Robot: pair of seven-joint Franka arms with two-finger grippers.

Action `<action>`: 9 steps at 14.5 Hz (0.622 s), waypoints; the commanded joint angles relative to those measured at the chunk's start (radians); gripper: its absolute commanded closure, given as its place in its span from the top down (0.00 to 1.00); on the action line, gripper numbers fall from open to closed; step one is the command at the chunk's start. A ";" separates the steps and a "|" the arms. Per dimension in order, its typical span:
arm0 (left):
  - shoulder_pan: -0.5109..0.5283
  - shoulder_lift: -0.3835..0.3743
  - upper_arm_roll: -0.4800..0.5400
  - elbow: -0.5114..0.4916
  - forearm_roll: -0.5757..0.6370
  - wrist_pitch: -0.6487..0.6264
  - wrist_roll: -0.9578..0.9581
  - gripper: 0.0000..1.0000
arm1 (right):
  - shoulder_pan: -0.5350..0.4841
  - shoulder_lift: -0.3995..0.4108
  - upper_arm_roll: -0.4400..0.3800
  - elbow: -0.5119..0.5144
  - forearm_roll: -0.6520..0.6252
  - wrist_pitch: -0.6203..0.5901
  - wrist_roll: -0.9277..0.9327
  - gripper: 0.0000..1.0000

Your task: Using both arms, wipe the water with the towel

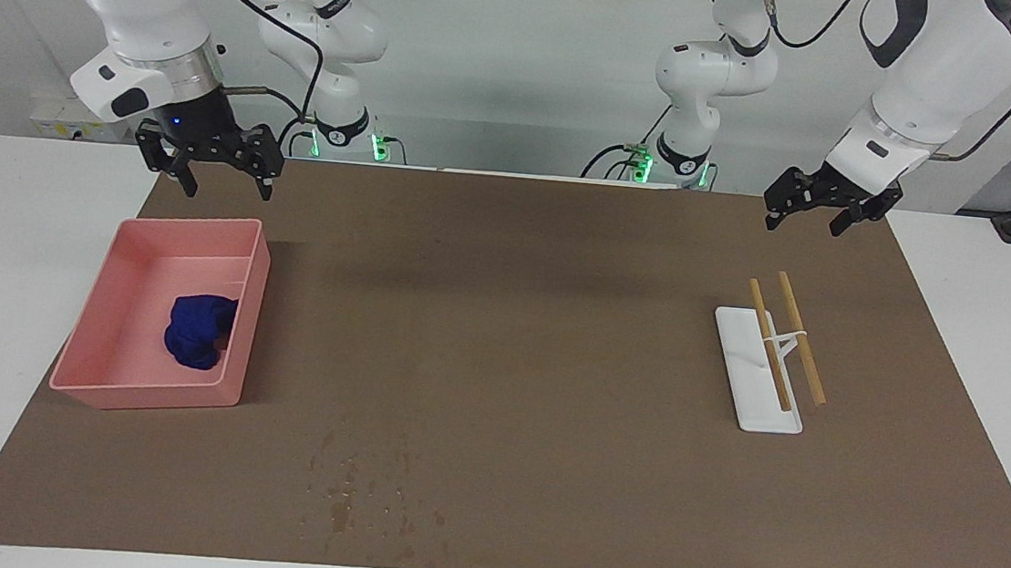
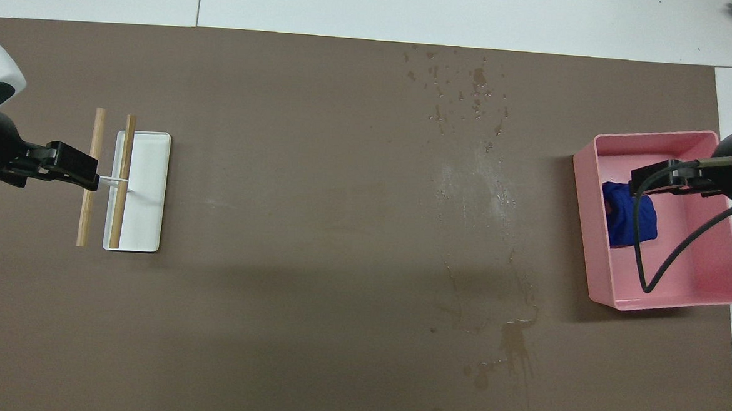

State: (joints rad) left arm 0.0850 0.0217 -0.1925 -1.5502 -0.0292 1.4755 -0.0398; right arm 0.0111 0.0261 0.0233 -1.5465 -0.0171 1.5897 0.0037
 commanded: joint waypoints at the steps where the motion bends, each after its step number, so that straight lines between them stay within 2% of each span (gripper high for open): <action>1: -0.002 -0.014 0.002 -0.014 0.017 -0.006 0.005 1.00 | -0.028 -0.020 0.012 -0.024 -0.009 0.013 -0.028 1.00; 9: -0.002 -0.014 0.002 -0.014 0.017 -0.006 0.005 1.00 | -0.020 -0.022 0.003 -0.023 0.009 0.013 -0.030 1.00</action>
State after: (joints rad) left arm 0.0850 0.0217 -0.1925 -1.5502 -0.0292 1.4755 -0.0398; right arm -0.0046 0.0259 0.0250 -1.5464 -0.0164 1.5900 -0.0097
